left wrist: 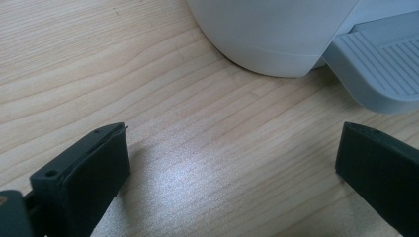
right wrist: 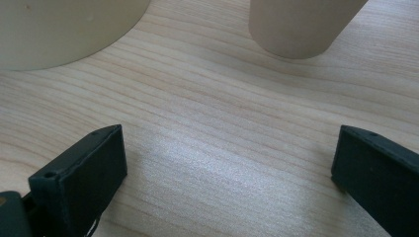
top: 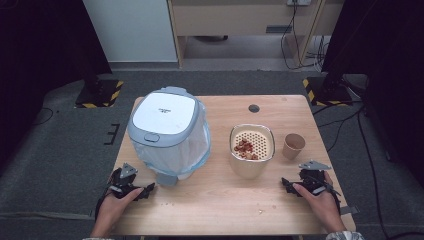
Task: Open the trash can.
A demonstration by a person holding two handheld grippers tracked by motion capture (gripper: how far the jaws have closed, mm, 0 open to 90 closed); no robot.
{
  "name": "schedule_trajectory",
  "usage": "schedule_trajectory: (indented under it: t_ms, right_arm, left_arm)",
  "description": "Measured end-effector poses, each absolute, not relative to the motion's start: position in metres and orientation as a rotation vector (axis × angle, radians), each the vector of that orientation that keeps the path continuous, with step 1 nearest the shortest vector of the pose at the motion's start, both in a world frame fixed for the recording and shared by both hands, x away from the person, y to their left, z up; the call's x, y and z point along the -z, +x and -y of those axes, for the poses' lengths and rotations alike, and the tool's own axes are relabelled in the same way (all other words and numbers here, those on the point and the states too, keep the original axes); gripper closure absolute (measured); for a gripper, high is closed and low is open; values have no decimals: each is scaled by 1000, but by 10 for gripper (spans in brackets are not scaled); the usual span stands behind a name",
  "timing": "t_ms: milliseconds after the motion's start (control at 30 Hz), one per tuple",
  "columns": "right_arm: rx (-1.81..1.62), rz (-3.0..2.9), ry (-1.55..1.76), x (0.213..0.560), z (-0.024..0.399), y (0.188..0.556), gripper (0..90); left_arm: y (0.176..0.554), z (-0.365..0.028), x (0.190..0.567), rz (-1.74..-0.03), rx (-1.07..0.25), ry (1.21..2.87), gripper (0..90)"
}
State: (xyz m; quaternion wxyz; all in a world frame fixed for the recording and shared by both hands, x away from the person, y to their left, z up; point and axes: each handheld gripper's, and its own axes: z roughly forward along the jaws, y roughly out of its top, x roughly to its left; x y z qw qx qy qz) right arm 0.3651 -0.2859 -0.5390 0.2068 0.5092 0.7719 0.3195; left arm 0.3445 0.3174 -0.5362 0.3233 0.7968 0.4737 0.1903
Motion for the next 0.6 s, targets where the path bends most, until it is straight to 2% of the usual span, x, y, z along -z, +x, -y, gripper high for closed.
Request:
schedule_trajectory:
  t_ms: [133,267,300,433,533,600]
  right_arm:
    - [-890,-2150,1418,539,286,365,8]
    - [-892,-2152,1422,539,286,365,8]
    - [-892,-2152,1422,539,286,365,8]
    - [-892,-2152,1414,539,286,365,8]
    - [-892,-2150,1418,539,286,364,8]
    - [-892,-2151,1418,539,286,364,8]
  left_arm:
    - [342,-317,534,-1249,-501,2086,29]
    - [340,-318,532,-1243,-506,2084,159]
    - [340,-318,531,-1242,-501,2084,159]
    - [337,-317,527,-1237,-479,2082,263]
    - [332,-314,520,-1216,-496,2084,304]
    - [328,-309,512,-1187,-513,2085,402]
